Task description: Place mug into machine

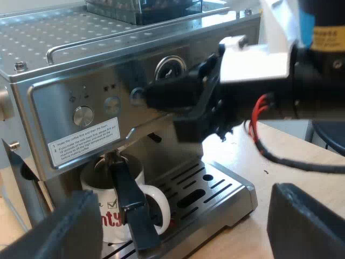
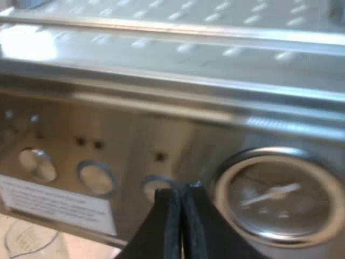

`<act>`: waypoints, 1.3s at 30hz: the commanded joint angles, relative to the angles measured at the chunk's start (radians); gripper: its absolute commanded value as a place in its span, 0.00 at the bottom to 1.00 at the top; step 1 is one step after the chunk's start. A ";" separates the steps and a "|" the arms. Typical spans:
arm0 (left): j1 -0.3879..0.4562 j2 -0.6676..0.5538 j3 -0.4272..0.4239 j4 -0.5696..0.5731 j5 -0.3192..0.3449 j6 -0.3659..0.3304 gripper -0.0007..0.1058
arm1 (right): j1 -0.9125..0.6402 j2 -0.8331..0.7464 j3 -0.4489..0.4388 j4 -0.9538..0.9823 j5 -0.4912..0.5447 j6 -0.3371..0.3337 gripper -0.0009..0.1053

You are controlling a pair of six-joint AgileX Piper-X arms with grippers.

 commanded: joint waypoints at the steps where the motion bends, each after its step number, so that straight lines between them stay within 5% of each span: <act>1: -0.004 -0.003 -0.006 -0.002 -0.011 -0.006 0.62 | 0.010 -0.033 -0.016 0.028 0.013 -0.009 0.01; 19: -0.004 -0.003 -0.006 0.007 -0.011 -0.006 0.62 | 0.107 -0.190 -0.009 0.247 0.027 0.018 0.01; 22: -0.004 -0.003 -0.006 0.007 -0.011 -0.006 0.62 | 0.107 -0.201 -0.009 0.265 0.022 0.018 0.12; 27: -0.004 -0.003 -0.006 0.007 -0.009 -0.006 0.82 | 0.107 -0.232 -0.009 0.312 0.014 0.018 0.57; 30: -0.004 -0.003 -0.006 0.007 -0.006 -0.006 0.85 | 0.107 -0.259 -0.009 0.325 0.014 0.018 0.71; 39: -0.004 0.000 -0.006 -0.071 0.015 -0.006 0.85 | 0.107 -0.417 -0.009 0.584 0.014 0.018 0.72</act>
